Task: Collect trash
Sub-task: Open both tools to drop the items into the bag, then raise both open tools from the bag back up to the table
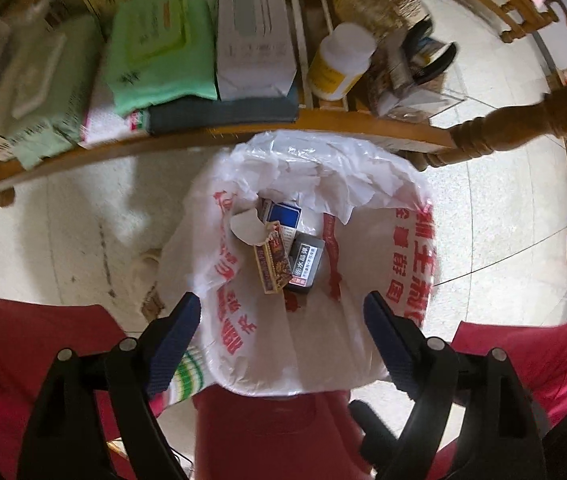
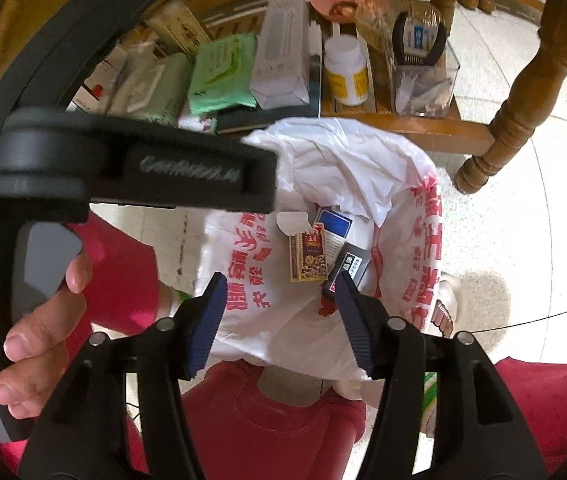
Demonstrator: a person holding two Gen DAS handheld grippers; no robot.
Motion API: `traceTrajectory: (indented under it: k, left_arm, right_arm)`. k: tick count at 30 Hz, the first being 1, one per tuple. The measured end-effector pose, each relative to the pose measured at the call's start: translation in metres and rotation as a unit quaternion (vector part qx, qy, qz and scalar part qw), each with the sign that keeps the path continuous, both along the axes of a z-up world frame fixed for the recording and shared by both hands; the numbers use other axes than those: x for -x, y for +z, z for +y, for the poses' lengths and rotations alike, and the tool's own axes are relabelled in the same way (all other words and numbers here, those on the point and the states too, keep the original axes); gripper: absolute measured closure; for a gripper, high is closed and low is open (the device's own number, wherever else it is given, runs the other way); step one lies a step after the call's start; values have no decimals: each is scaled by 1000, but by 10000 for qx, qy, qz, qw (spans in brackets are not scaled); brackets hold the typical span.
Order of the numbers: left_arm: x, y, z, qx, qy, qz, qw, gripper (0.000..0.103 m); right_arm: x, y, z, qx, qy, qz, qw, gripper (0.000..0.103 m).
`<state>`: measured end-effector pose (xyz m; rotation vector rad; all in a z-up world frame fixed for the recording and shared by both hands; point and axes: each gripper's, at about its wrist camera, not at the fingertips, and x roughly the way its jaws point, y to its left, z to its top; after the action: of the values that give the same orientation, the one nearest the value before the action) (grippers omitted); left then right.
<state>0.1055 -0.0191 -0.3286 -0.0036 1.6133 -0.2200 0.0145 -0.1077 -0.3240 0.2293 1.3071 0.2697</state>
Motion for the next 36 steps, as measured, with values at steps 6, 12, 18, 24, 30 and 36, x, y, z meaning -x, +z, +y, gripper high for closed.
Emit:
traceTrajectory:
  k: [6, 12, 18, 24, 30, 36]
  left_arm:
    - [22, 58, 8, -40, -162, -764, 9969, 18]
    - [41, 124, 20, 112, -418, -1170, 9922, 16]
    - [40, 220, 43, 347, -885, -1834, 9784, 13]
    - [24, 317, 58, 197, -1775, -2556, 9501, 8]
    - [7, 361, 51, 259, -2808, -2636, 9225, 8]
    - [-19, 370, 35, 137, -3687, -2378, 8985, 8]
  right_arm:
    - [14, 41, -7, -83, -6, -438, 9990, 38]
    - [32, 121, -22, 49, 153, -1422, 9897, 22]
    - [39, 217, -50, 522, 351, -2472, 9669, 7]
    - [19, 304, -92, 418, 286, -3000, 9526, 7]
    - [-9, 367, -109, 640, 527, -3264, 9416, 7]
    - [-46, 415, -117, 442, 941, -3308, 9379, 7]
